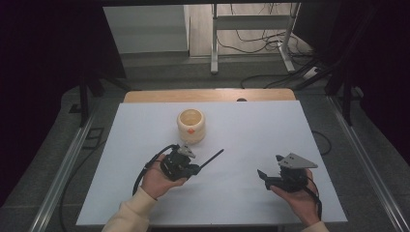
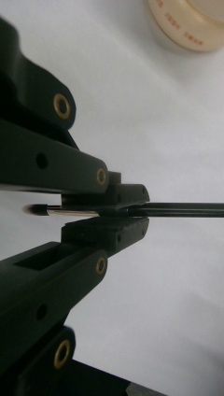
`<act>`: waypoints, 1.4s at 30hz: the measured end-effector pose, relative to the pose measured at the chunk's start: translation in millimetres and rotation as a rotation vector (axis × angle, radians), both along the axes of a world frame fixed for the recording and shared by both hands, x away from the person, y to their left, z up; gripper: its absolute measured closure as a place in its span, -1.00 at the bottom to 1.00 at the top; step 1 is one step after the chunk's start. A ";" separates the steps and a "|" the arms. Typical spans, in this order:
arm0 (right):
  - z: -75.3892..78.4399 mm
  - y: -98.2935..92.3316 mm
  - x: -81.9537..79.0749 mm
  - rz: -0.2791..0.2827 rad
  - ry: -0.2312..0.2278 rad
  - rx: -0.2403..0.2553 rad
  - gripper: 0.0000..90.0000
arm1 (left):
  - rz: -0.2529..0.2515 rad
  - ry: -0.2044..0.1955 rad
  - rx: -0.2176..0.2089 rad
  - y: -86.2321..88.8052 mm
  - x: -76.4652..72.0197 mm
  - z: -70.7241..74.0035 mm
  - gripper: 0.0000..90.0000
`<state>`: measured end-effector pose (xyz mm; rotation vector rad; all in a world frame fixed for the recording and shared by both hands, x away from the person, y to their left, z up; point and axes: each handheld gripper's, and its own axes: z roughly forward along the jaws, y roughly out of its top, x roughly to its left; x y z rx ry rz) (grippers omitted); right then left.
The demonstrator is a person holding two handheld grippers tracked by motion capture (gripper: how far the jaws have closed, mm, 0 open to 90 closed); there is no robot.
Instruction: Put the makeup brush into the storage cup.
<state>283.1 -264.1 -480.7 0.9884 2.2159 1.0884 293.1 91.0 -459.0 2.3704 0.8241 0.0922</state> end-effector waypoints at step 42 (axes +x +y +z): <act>7.1 52.5 4.0 0.096 -0.054 -0.106 -0.73 | -0.058 0.000 0.023 -24.5 1.6 0.3 0.86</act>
